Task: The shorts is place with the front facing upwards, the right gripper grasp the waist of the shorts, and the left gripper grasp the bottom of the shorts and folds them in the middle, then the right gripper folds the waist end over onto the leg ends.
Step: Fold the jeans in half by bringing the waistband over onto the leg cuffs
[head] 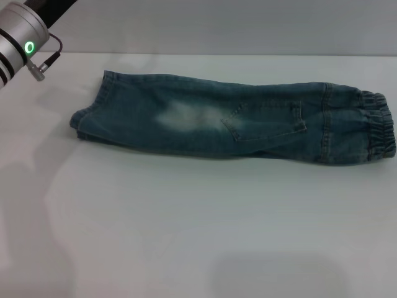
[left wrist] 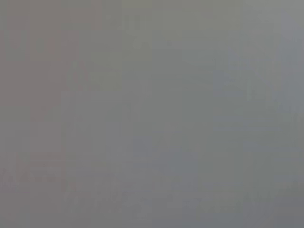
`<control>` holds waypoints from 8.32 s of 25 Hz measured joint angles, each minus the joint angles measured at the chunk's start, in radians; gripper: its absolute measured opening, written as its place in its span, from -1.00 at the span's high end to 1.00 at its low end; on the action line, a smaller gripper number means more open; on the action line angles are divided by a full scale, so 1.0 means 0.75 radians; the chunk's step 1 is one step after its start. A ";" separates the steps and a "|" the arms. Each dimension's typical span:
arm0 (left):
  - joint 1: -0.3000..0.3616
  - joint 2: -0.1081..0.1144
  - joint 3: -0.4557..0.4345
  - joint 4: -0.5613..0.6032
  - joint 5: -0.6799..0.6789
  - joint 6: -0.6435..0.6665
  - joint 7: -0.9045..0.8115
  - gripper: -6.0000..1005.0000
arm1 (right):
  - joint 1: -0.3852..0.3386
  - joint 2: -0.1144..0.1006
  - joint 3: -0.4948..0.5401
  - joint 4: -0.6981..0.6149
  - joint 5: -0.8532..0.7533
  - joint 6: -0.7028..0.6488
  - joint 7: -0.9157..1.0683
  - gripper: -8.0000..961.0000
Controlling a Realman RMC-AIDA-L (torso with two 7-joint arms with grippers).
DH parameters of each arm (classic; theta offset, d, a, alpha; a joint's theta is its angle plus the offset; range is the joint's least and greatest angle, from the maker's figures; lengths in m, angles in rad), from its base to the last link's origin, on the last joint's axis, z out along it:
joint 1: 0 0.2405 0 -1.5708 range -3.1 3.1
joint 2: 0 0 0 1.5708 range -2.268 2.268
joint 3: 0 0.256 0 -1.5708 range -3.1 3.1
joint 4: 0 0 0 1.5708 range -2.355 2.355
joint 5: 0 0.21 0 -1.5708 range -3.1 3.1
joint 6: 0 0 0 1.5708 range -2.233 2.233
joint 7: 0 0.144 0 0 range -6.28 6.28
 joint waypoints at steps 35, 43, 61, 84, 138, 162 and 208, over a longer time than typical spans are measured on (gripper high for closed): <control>-0.045 -0.008 0.004 -0.106 -0.009 0.058 0.137 -0.65 | 0.167 0.133 -0.265 0.248 -0.165 0.420 0.005 -0.24; -0.047 -0.010 0.004 -0.115 -0.009 0.070 0.157 -0.65 | 0.172 0.143 -0.275 0.299 -0.165 0.491 -0.011 -0.23; -0.063 -0.010 0.003 -0.140 -0.028 0.073 0.189 -0.65 | 0.219 0.187 -0.295 0.407 -0.155 0.629 -0.081 -0.24; -0.088 -0.010 0.000 -0.142 -0.027 0.030 0.233 -0.65 | 0.295 0.218 -0.295 0.497 -0.152 0.676 -0.108 -0.17; -0.126 -0.020 0.480 -0.468 -0.019 -0.034 0.400 -0.65 | 0.561 0.089 -0.292 0.022 -0.142 -0.162 0.108 0.83; -0.193 -0.022 0.359 -0.688 0.187 0.033 0.412 -0.64 | 0.679 0.099 -0.295 0.023 -0.057 -0.262 0.109 0.83; -0.100 -0.003 -0.643 -0.525 1.162 -0.103 0.412 -0.63 | 0.733 0.115 -0.372 0.294 0.007 -0.194 0.006 0.84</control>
